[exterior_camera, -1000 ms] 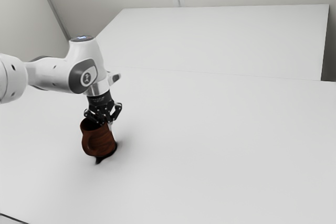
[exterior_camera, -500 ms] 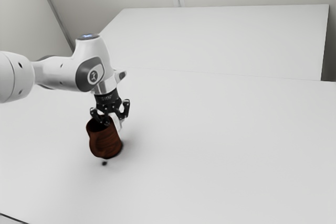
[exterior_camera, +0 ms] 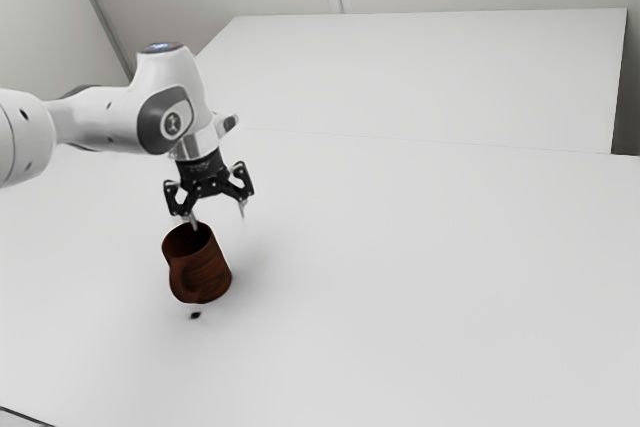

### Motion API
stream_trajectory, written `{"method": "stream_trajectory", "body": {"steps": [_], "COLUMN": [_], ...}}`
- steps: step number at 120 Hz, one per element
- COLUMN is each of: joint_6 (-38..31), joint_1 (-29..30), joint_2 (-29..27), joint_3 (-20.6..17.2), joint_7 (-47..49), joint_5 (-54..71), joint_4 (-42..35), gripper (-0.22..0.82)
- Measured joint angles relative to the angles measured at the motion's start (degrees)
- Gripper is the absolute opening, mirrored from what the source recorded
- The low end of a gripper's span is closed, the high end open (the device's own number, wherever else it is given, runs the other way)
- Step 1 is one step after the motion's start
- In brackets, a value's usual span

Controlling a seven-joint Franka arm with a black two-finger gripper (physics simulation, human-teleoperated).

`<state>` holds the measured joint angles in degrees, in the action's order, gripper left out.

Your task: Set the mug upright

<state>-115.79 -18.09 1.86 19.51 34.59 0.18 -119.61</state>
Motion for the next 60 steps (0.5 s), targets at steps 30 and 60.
{"method": "stream_trajectory", "body": {"steps": [30,60], "joint_6": [6.19,14.66], "joint_1": [-0.09,-0.13], "joint_2": [-2.15,-3.76], "joint_3": [0.00,0.00], "joint_7": [-3.77,-14.35], "joint_5": [2.26,4.55], "joint_4": [9.12,21.99], "gripper": [0.59,0.60]}}
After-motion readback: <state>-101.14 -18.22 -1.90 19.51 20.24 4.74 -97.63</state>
